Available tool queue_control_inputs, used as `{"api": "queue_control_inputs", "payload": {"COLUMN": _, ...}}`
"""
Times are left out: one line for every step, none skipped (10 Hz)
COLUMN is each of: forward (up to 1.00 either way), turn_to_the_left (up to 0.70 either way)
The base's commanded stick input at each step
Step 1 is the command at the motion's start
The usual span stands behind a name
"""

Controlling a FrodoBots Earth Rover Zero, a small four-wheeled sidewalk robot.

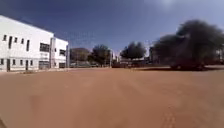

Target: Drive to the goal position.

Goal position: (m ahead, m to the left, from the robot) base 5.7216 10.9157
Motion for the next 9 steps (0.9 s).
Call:
{"api": "queue_control_inputs", "payload": {"forward": 1.0, "turn_to_the_left": 0.0}}
{"api": "queue_control_inputs", "payload": {"forward": 1.0, "turn_to_the_left": 0.0}}
{"api": "queue_control_inputs", "payload": {"forward": 1.0, "turn_to_the_left": 0.0}}
{"api": "queue_control_inputs", "payload": {"forward": 1.0, "turn_to_the_left": 0.0}}
{"api": "queue_control_inputs", "payload": {"forward": 1.0, "turn_to_the_left": 0.0}}
{"api": "queue_control_inputs", "payload": {"forward": 1.0, "turn_to_the_left": 0.0}}
{"api": "queue_control_inputs", "payload": {"forward": 1.0, "turn_to_the_left": 0.0}}
{"api": "queue_control_inputs", "payload": {"forward": 1.0, "turn_to_the_left": 0.0}}
{"api": "queue_control_inputs", "payload": {"forward": 1.0, "turn_to_the_left": 0.0}}
